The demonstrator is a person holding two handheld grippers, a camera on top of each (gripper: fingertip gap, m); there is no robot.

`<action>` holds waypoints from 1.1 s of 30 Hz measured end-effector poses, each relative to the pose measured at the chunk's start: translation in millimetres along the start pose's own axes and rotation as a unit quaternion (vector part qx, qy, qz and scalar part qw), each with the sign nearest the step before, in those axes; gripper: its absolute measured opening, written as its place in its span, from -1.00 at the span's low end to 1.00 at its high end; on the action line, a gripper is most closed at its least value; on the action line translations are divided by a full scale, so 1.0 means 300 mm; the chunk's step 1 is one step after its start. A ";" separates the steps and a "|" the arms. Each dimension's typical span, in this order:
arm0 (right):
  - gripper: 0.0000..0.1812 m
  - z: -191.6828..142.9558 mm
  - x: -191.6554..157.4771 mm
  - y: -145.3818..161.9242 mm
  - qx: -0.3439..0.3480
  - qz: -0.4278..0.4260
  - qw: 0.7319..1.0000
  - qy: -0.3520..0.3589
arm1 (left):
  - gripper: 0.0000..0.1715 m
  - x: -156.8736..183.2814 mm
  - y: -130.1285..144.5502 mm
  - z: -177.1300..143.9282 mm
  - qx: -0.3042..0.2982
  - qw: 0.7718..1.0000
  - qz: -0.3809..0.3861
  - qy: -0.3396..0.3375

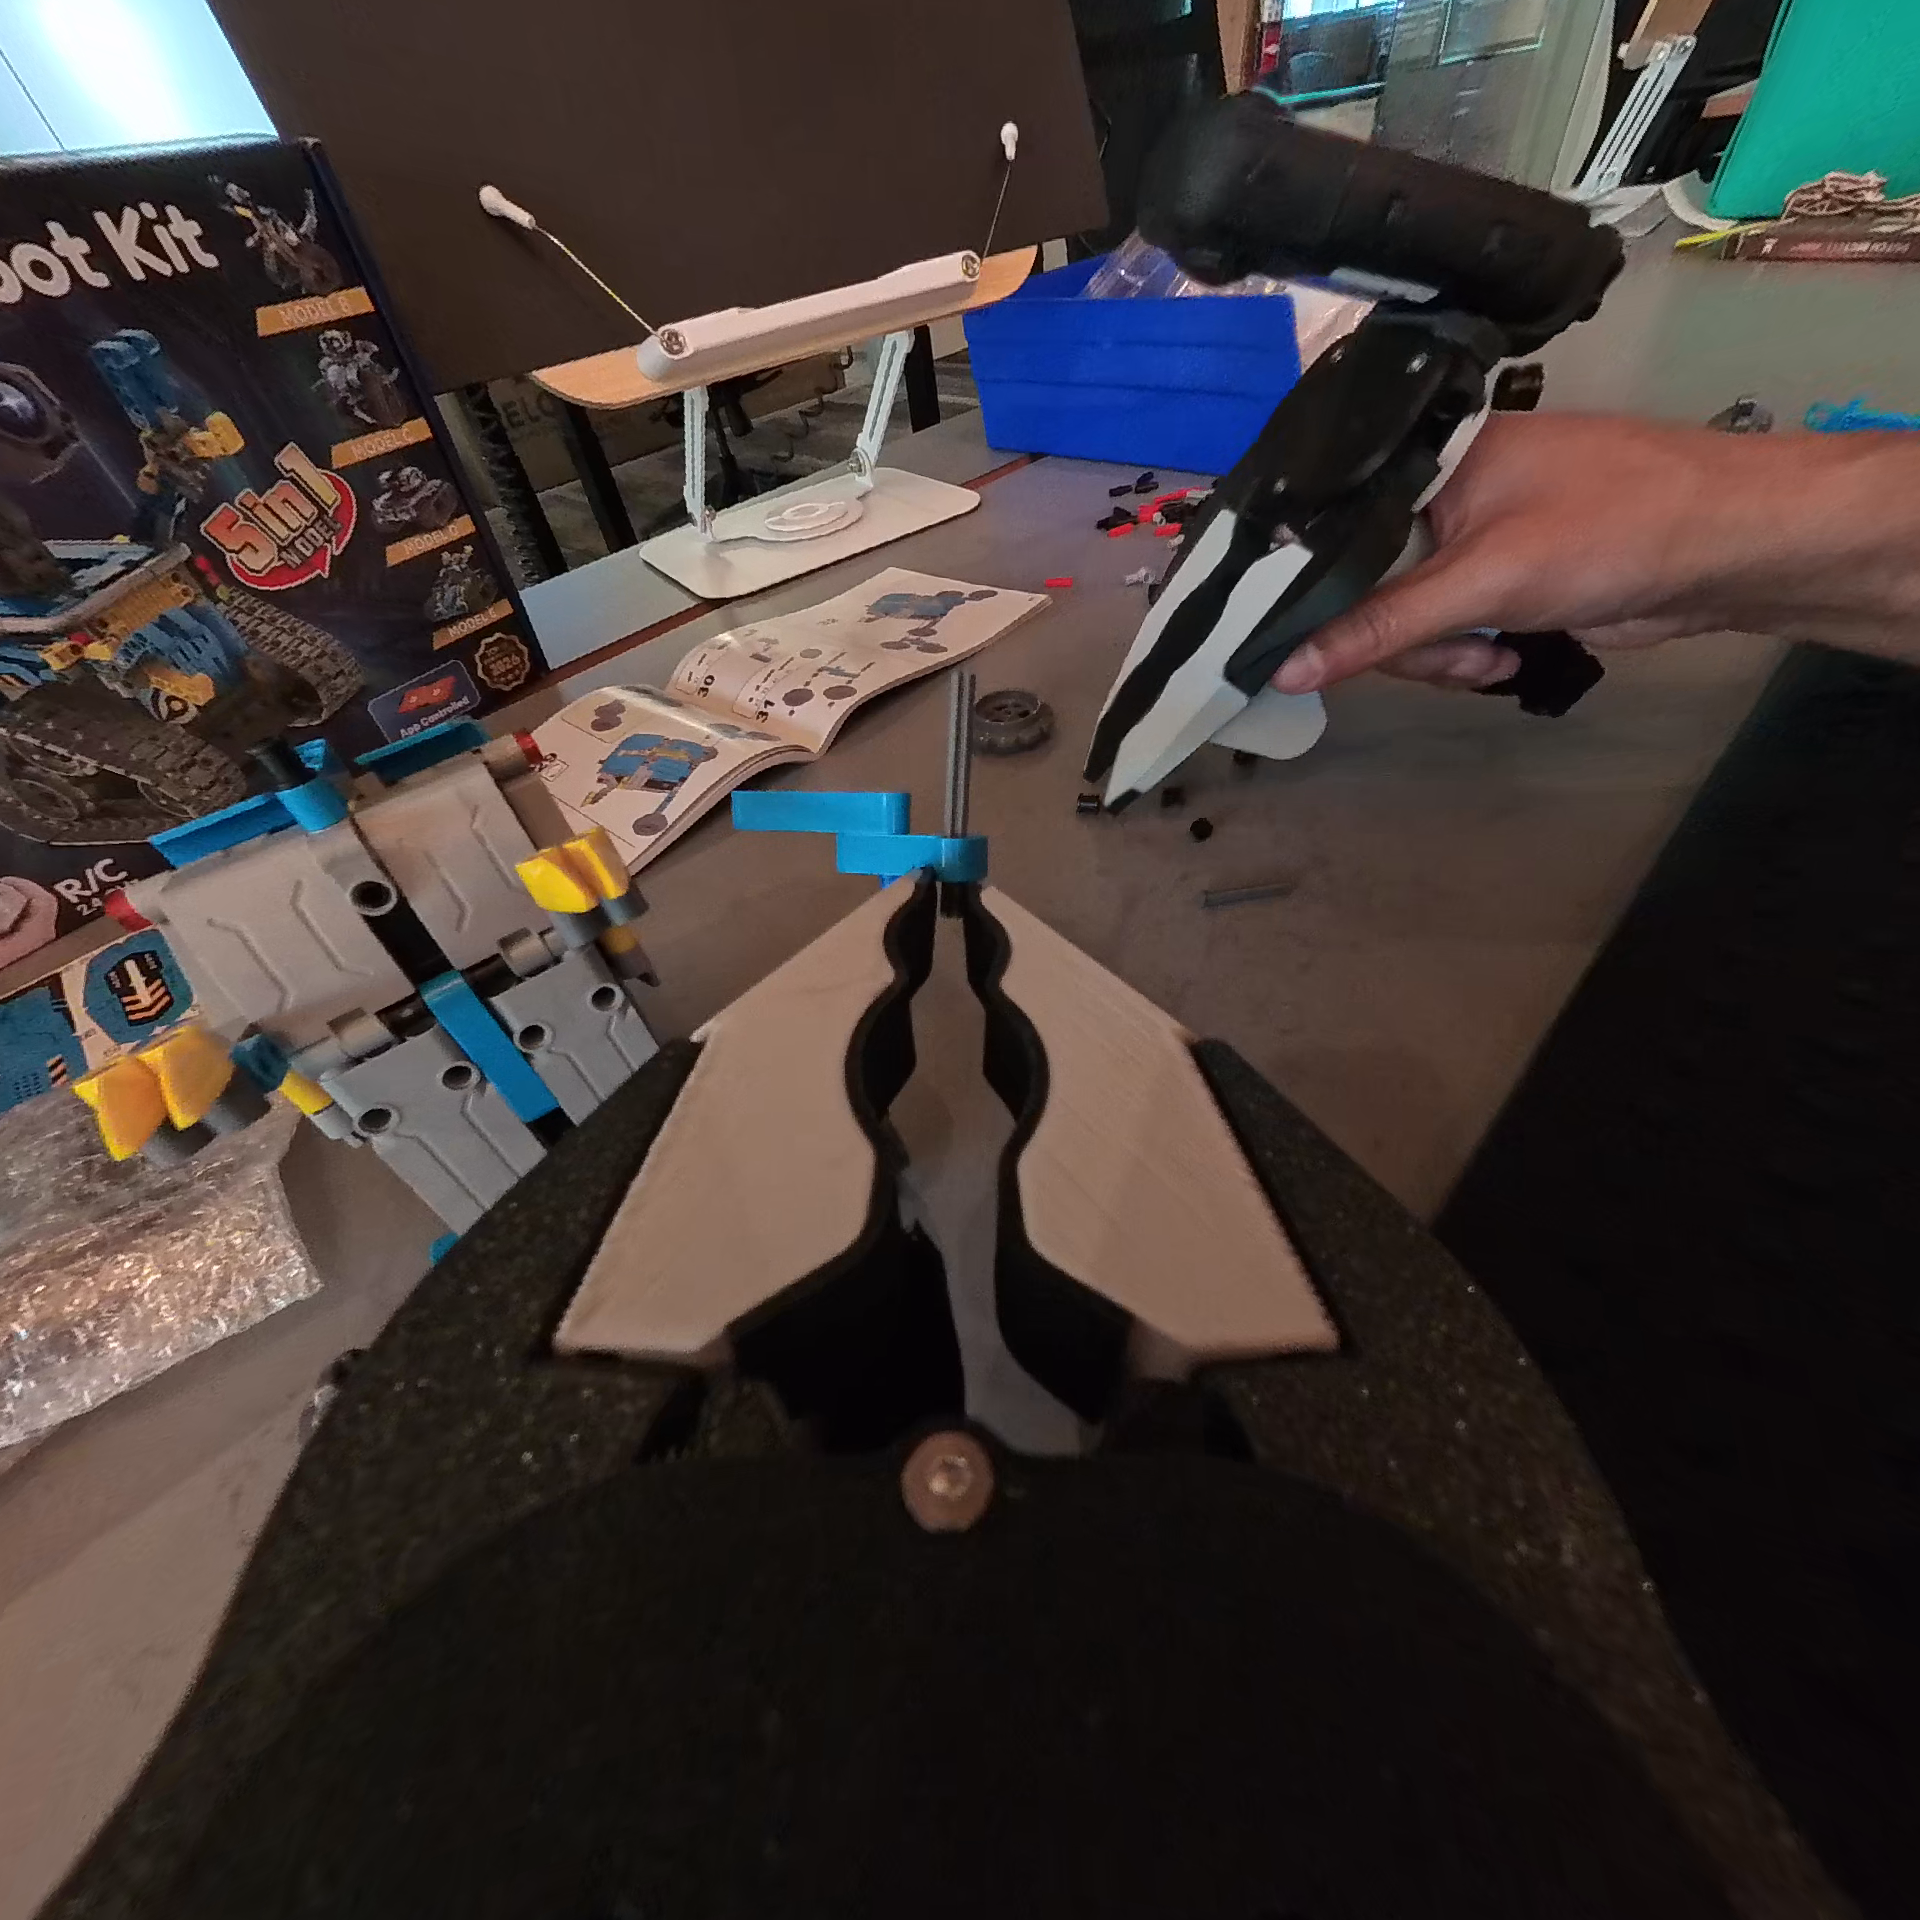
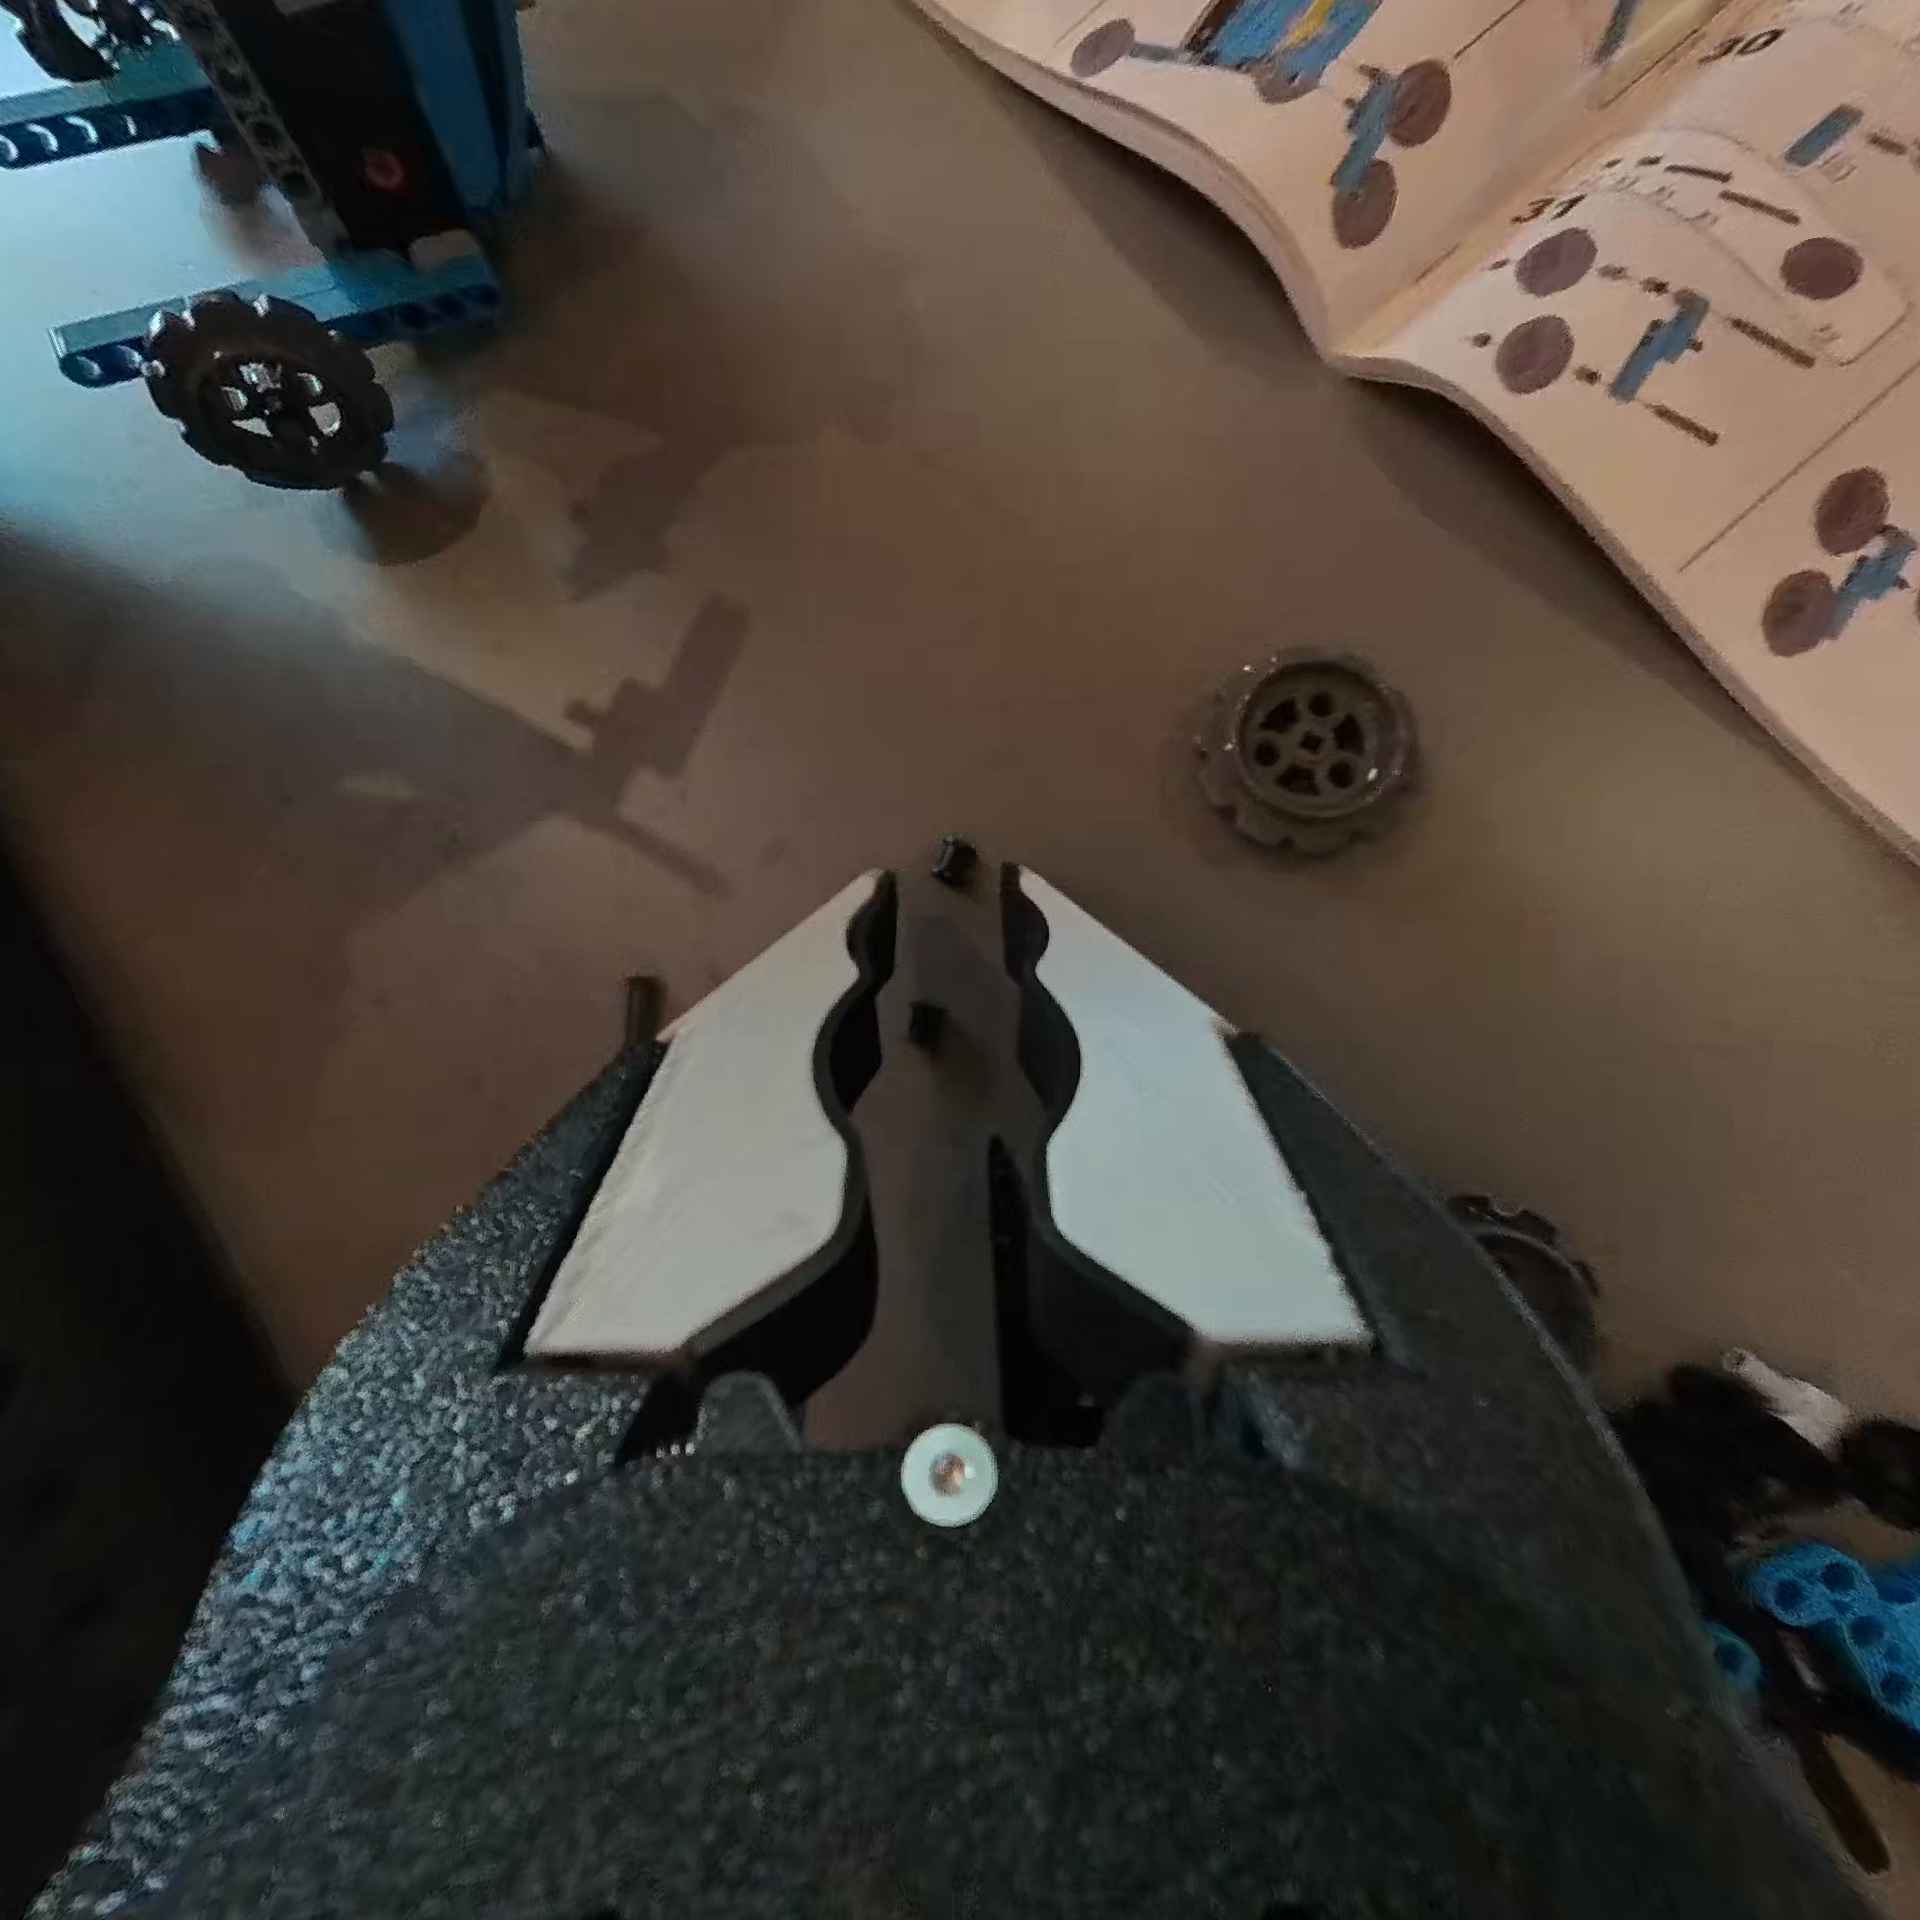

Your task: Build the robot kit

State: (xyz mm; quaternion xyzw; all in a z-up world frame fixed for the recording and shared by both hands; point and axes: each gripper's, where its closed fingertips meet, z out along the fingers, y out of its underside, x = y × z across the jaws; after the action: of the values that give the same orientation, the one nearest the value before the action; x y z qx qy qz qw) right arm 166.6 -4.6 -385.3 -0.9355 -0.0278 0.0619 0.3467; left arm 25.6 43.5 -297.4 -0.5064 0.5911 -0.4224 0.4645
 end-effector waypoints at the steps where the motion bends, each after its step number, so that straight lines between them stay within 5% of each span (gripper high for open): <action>1: -0.78 0.006 -0.005 -0.003 -0.001 -0.001 1.000 0.004 | -0.95 0.000 0.000 0.000 0.000 1.000 0.001 0.000; 9: -0.93 0.031 -0.002 -0.003 -0.014 -0.004 1.000 0.018 | -0.95 0.007 0.004 0.004 -0.004 1.000 0.007 0.001; 12: -0.94 -0.015 -0.159 -0.103 0.082 -0.012 0.990 -0.117 | -0.95 0.012 0.005 0.007 -0.006 1.000 0.011 0.003; 14: -0.94 -0.104 -0.309 -0.199 0.173 -0.020 0.955 -0.241 | -0.95 0.021 0.001 0.007 -0.003 1.000 0.010 0.011; 17: -0.94 -0.157 -0.396 -0.279 0.244 -0.017 0.928 -0.282 | -0.96 0.039 -0.028 -0.002 0.021 0.999 0.004 0.024; 25: -0.94 -0.225 -0.436 -0.348 0.328 -0.053 0.909 -0.250 | -0.96 0.061 -0.022 0.008 0.011 0.999 0.033 0.022; 33: -0.94 -0.203 -0.449 -0.334 0.315 -0.066 0.915 -0.246 | -0.96 0.064 -0.019 0.010 0.008 0.999 0.034 0.023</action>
State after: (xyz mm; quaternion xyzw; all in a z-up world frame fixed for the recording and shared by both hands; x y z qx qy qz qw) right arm 40.3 19.3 -261.3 -0.7294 -0.1524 0.2723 0.6088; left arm 28.6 23.8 -294.8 -0.4726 0.6151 -0.4226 0.4687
